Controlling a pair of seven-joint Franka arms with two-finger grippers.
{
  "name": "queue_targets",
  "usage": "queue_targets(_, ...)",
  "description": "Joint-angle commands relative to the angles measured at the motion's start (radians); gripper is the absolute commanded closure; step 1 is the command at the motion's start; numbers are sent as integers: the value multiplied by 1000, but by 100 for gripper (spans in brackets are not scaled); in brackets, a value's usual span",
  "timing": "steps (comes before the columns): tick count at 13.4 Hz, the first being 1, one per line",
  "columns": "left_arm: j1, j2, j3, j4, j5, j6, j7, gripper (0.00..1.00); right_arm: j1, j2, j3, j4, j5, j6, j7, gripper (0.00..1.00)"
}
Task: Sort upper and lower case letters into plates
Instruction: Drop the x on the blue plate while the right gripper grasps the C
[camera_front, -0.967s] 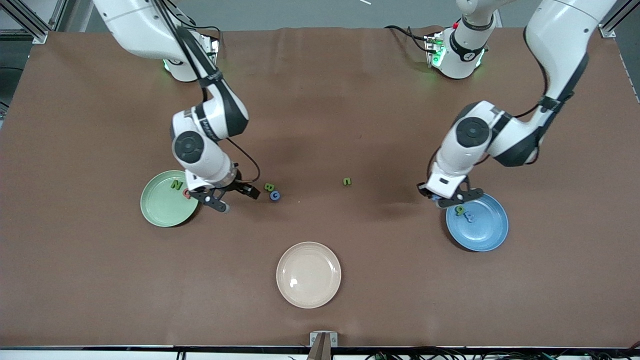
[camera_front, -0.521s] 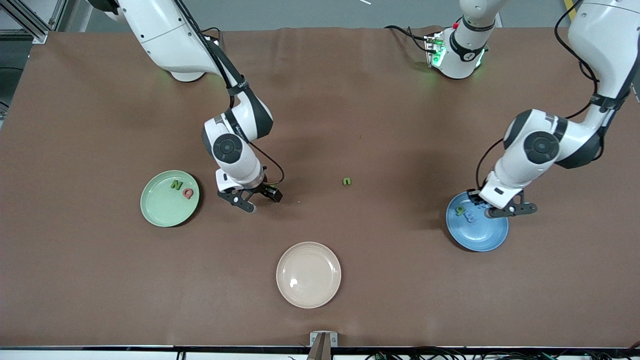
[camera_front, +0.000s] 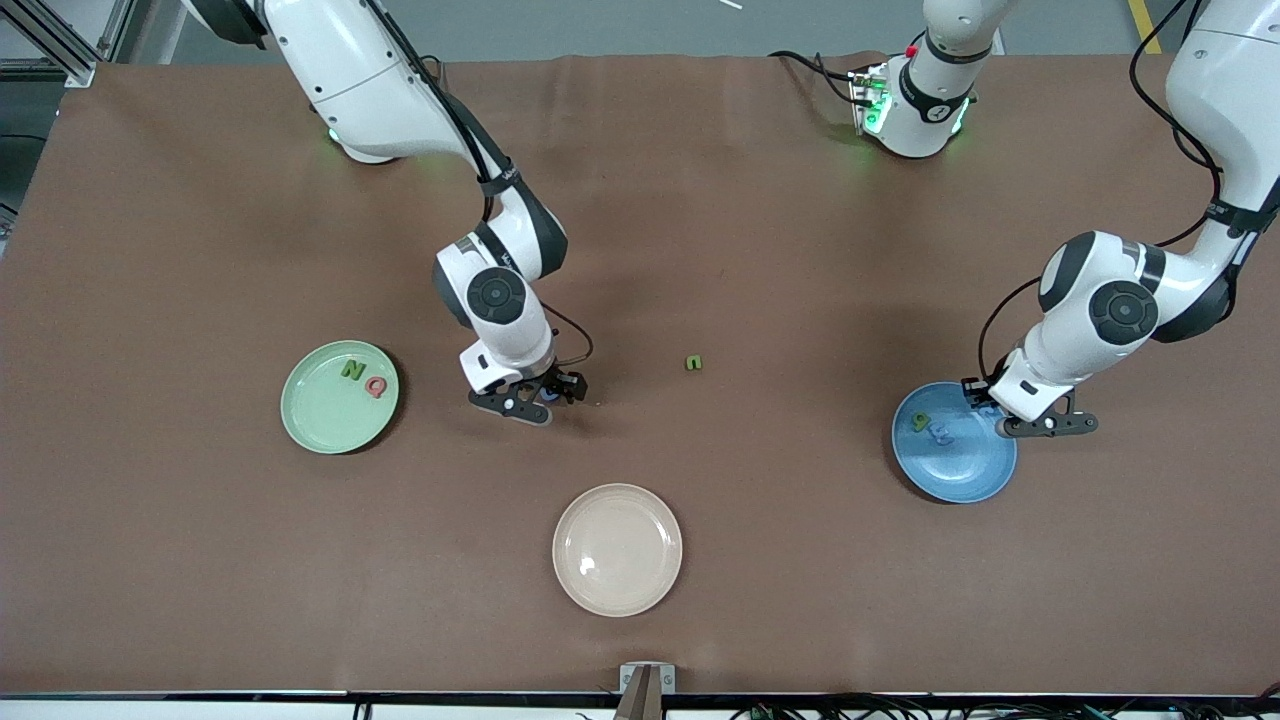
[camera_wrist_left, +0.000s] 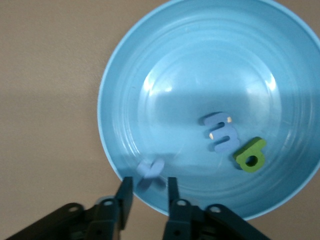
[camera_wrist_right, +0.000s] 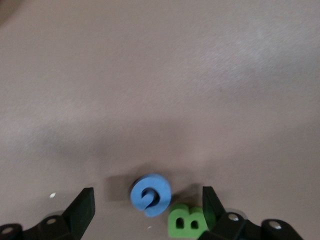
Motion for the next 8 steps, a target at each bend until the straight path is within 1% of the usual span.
queue_targets(1, 11, -4, -9, 12, 23, 3, 6, 54, 18, 14, -7, 8, -17, 15, 7, 11)
queue_targets(2, 9, -4, -11, 17, 23, 3, 3, 53, 22, 14, -7, 8, -17, 13, 7, 14)
queue_targets(3, 8, -4, -15, 20, 22, 3, -3, 47, 21, 15, -7, 8, -19, 15, 7, 15)
queue_targets(4, 3, -5, -26, 19, 18, 3, -12, 44, 19, 15, -7, 8, -19, 15, 4, 15)
queue_targets(5, 1, -7, -53, 19, 11, -2, -26, 43, 16, 17, -7, 8, -19, 15, 3, 16)
queue_targets(6, 0, -2, -91, 16, 8, -6, -85, 42, 15, 15, -7, 8, -19, 15, 1, 17)
queue_targets(7, -11, -1, -122, 6, 6, -10, -178, 34, 12, 17, -7, 8, -19, 15, 0, 18)
queue_targets(8, -41, -1, -127, 2, 8, -10, -287, 23, 9, 15, -7, 7, -20, 15, -3, 20)
